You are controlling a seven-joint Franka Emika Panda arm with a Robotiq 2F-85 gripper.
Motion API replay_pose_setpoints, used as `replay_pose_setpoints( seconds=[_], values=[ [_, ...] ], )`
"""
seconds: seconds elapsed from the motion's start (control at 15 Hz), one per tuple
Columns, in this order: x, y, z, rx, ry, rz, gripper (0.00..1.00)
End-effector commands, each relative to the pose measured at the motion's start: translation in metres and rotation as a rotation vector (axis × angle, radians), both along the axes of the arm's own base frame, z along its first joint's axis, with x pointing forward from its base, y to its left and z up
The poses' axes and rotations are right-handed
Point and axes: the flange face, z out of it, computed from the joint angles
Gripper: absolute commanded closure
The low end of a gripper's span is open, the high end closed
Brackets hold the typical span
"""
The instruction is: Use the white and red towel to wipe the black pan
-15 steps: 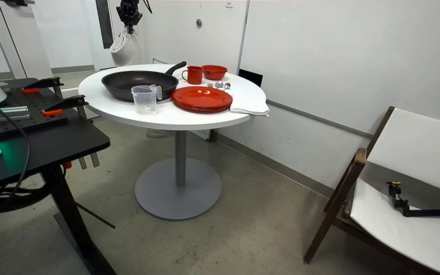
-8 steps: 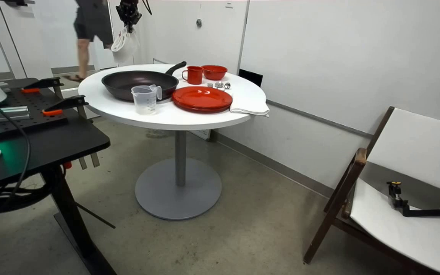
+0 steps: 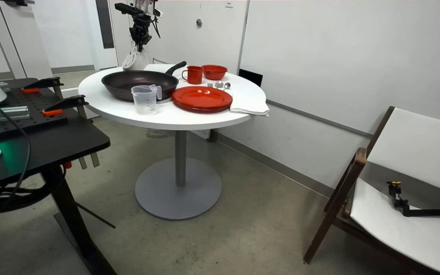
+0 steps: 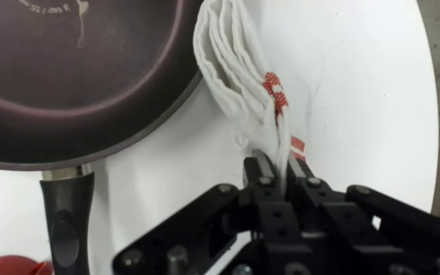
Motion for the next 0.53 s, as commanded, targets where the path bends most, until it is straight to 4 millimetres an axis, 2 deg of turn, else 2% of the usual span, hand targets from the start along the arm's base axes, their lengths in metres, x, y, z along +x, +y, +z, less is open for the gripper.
replay_pose_setpoints(
  seconds=[0.0, 0.2, 0.47],
  values=[
    [0.02, 0.03, -0.009, -0.003, 0.022, -0.004, 0.97],
    [0.029, 0.047, -0.019, -0.009, 0.02, 0.016, 0.97],
    [0.046, 0.044, -0.049, -0.05, 0.046, -0.018, 0.97]
  ],
)
